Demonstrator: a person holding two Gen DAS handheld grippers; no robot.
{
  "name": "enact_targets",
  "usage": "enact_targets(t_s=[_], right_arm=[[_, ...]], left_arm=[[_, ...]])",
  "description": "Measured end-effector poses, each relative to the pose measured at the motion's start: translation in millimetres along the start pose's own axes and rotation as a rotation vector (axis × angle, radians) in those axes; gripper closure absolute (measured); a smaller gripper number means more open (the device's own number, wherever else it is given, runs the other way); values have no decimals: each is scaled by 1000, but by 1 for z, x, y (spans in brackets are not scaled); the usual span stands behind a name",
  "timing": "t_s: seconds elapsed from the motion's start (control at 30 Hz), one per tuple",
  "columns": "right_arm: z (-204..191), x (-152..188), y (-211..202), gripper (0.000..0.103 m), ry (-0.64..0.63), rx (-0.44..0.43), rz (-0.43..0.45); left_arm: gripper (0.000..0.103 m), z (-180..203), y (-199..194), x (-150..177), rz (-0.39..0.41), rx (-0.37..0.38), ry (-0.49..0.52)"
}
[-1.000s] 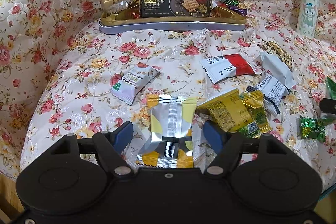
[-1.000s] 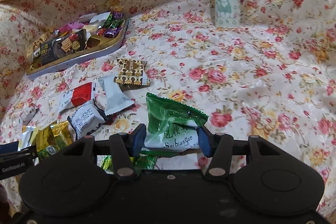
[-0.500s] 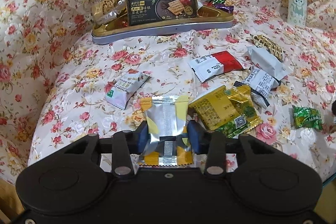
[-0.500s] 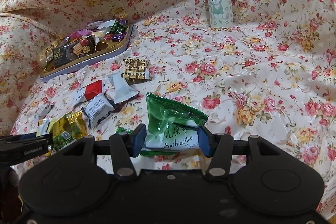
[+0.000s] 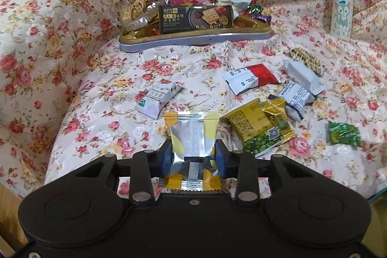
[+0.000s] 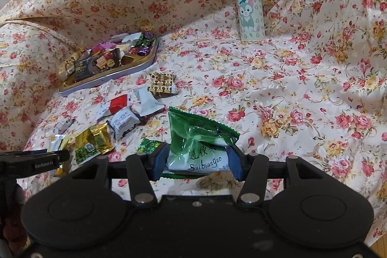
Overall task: Organize snacks
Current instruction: 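Carry both held packets back over the empty gold tray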
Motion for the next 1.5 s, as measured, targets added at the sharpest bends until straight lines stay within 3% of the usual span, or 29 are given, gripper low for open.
enact_targets(t_s=[0.27, 0.57, 0.93, 1.2, 1.5], right_arm=[[-4, 5, -32, 48, -17, -44, 31], [-2, 23, -72, 47, -37, -94, 28], [-3, 67, -102, 47, -82, -165, -125], [8, 96, -111, 47, -75, -153, -218], [19, 119, -110, 47, -106, -121, -264]], left_arm=[[58, 9, -45, 6, 17, 14, 1], [58, 32, -88, 38, -37, 62, -16], [58, 55, -119, 74, -110, 89, -42], [58, 68, -118, 105, -190, 171, -110], [58, 76, -114, 129, -255, 175, -134]])
Point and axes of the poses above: each gripper's, at about its wrist camera, not at the fingertips, and y roughly the way its jaws point, z to its right, x to its underside, the point moved 6 cm from there along y, roughly the way its jaws point, and after that the axes turned 13 degrees about y, right-handed, at the moved point
